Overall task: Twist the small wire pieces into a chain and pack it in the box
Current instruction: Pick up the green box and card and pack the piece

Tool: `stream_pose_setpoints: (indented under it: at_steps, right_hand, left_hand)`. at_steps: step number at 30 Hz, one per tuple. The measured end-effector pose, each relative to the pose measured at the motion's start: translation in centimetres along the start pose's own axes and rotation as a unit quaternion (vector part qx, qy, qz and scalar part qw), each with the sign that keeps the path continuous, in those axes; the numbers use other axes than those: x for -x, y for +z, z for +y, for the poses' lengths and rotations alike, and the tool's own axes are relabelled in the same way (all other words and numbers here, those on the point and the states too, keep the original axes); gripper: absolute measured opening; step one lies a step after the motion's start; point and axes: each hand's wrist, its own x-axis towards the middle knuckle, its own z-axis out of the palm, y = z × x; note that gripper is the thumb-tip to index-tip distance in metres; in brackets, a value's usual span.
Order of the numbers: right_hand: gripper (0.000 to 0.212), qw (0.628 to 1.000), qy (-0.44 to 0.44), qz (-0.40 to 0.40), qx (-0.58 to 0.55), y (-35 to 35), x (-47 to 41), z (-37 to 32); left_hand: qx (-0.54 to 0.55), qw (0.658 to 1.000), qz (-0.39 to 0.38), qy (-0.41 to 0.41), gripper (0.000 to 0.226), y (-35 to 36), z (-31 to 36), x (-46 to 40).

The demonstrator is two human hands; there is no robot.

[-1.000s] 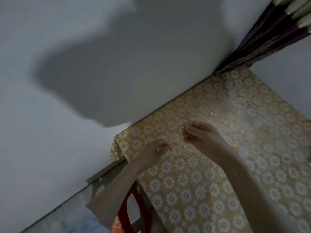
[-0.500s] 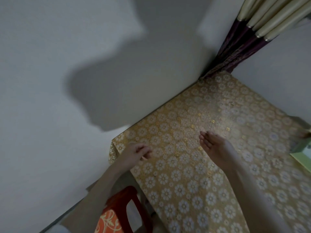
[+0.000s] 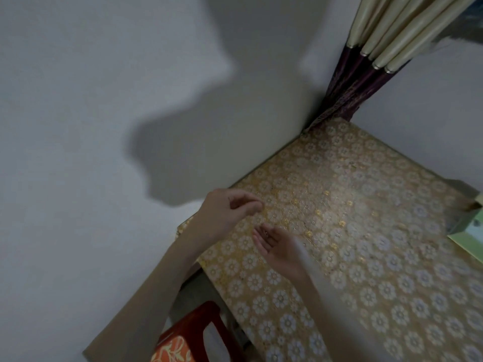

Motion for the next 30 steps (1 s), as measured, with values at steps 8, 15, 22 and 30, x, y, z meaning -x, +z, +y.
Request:
stream_pose_setpoints:
  at_steps: [8,15,22,30]
  right_hand:
    - [0.032,1.0,0.003,-0.019,-0.007,1.2,1.2,0.4]
    - [0.026,1.0,-0.023,-0.011,0.005,0.9,3.2,1.1]
    - [0.03,0.997,-0.049,-0.051,0.003,0.2,8.8,2.9]
    - [0.021,0.988,-0.099,-0.116,-0.017,-3.4,17.9,8.7]
  left_hand:
    - [0.062,0.998,-0.007,0.015,0.016,0.9,1.3,1.0]
    - [0.097,0.994,-0.014,0.052,0.013,0.8,3.7,2.9]
    - [0.016,0.996,-0.024,0.081,0.014,1.5,4.2,6.8]
    - [-0.151,0.97,-0.096,0.161,0.017,5.7,4.2,15.9]
